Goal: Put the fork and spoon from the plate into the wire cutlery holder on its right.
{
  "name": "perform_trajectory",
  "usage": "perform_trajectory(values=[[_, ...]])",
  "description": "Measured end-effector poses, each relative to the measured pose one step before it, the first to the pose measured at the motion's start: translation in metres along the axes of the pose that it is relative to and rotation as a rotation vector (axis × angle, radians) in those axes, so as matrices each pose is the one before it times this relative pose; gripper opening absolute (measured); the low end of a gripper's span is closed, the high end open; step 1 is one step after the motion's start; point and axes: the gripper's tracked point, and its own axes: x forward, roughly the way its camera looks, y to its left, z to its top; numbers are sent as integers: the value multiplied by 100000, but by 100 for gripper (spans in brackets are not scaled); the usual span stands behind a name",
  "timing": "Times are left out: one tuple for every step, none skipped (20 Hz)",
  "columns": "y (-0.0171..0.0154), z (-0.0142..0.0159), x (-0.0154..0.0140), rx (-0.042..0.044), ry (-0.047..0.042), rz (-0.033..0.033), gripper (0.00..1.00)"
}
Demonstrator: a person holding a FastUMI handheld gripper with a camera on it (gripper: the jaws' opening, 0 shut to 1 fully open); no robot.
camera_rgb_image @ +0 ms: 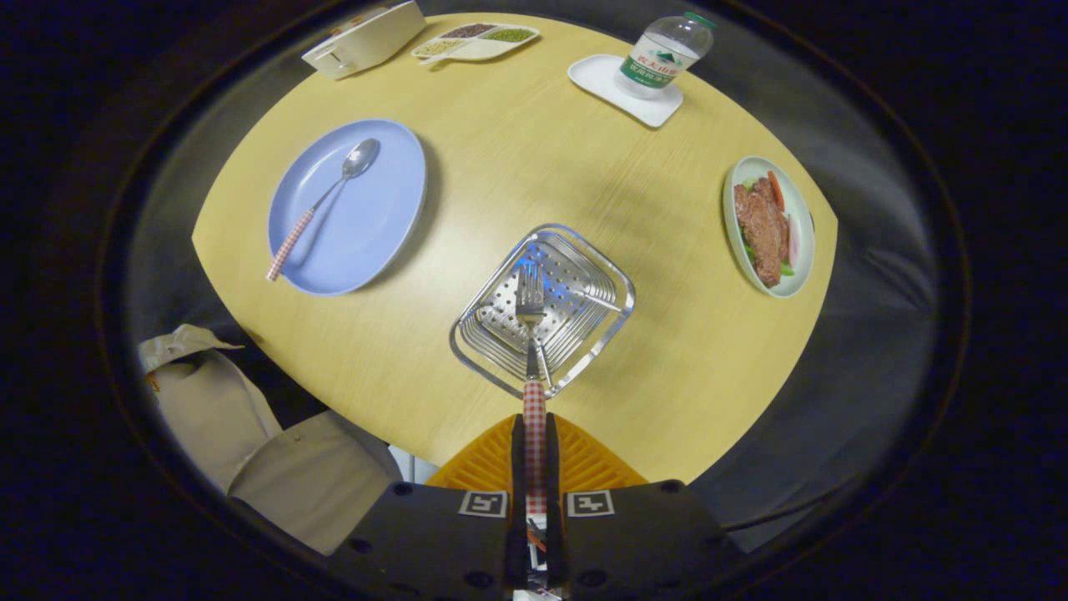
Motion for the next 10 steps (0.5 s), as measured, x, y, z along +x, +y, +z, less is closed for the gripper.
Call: perform_trajectory(values=[[-80, -77, 56, 382, 314, -539, 12], [-44, 211, 111, 143, 101, 92, 13], [-19, -148, -12, 634, 237, -218, 15], [62, 196, -174, 650, -1148, 355, 18], [-74, 101, -87, 689, -1281, -522, 19], [-120, 286, -225, 725, -1447, -424, 19], [12, 82, 15, 1185, -1680, 70, 25], [-208, 320, -216, 1251, -2202, -598, 32], [45, 257, -246, 1954, -2933, 313, 38], [248, 340, -236, 2805, -3044, 1367, 44]])
